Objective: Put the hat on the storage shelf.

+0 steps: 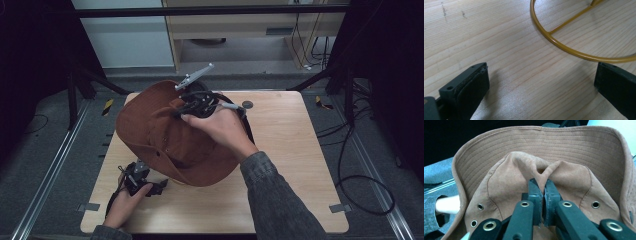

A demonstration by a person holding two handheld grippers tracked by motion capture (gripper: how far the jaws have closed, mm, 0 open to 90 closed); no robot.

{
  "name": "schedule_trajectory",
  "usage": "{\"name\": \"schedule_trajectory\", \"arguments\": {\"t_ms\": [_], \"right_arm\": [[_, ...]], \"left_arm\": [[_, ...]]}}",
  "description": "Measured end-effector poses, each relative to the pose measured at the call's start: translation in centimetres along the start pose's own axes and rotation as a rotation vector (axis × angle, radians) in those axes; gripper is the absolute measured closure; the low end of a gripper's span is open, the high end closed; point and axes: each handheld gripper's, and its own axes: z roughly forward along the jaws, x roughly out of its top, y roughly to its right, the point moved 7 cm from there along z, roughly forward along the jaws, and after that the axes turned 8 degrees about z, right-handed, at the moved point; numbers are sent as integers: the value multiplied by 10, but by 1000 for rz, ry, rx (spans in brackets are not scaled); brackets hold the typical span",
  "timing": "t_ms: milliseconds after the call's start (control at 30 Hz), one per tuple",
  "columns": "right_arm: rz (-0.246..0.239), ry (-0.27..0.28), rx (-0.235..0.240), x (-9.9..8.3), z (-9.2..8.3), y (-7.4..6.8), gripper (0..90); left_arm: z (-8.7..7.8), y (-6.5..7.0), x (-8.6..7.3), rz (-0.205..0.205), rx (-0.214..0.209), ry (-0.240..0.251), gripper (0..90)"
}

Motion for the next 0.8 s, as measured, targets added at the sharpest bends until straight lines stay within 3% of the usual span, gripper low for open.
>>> {"name": "schedule_trajectory", "arguments": {"t_ms": [533, 800], "right_arm": [[15, 2, -2, 0, 1, 3, 816], [15, 12, -16, 1, 1, 4, 720]], "left_arm": [[0, 0, 0, 2, -5, 0, 0], [0, 0, 0, 2, -6, 0, 0]]}}
